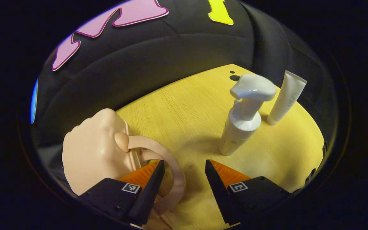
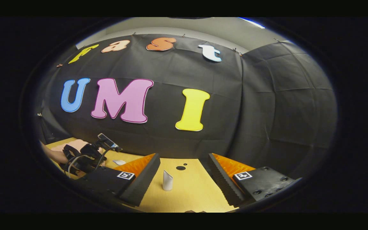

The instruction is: First open the suitcase, pack the skin care products into it, and then close the suitcase.

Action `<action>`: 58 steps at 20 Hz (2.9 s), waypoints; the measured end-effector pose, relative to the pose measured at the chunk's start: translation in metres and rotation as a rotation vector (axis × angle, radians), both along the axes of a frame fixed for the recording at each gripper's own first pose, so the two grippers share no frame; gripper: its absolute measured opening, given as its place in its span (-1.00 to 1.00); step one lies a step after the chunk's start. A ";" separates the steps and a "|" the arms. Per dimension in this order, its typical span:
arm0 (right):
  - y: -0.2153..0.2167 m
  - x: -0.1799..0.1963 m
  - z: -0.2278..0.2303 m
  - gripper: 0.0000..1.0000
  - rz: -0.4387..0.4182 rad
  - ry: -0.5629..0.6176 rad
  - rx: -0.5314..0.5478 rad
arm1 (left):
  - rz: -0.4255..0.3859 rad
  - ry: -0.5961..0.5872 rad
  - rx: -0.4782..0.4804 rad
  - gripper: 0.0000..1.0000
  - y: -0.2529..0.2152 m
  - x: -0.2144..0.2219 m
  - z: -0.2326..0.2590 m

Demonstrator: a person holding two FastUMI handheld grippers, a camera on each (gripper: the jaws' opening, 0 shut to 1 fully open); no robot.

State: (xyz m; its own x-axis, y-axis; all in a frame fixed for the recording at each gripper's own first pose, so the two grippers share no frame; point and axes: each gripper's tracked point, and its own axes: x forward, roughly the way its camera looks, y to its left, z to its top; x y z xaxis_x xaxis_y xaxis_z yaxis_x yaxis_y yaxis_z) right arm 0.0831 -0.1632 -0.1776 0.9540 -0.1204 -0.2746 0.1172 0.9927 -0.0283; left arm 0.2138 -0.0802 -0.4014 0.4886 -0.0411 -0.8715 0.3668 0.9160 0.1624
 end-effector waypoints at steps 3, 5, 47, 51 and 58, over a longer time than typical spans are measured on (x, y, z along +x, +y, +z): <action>-0.004 0.004 -0.002 0.94 -0.001 -0.002 0.011 | 0.035 0.058 -0.005 0.29 0.002 -0.002 -0.019; -0.008 0.005 0.000 0.94 -0.005 -0.010 0.007 | 0.068 0.051 0.001 0.03 0.015 0.004 -0.023; 0.199 -0.011 0.086 0.93 0.162 -0.068 -0.082 | 0.327 -0.121 0.072 -0.66 0.478 -0.009 0.175; 0.194 -0.025 0.090 0.94 0.119 -0.068 -0.102 | 0.396 -0.064 0.102 -0.66 0.531 -0.028 0.108; 0.194 -0.056 0.080 0.94 0.090 -0.036 -0.185 | 0.424 -0.048 0.179 -0.42 0.582 -0.024 0.049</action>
State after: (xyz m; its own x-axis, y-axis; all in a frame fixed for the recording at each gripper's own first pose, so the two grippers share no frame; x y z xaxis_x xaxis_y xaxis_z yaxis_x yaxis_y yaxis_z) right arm 0.0268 0.0308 -0.0971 0.9721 -0.0794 -0.2209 0.0323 0.9774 -0.2088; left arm 0.1903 0.5013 -0.3522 0.4694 0.3200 -0.8229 -0.0456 0.9396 0.3393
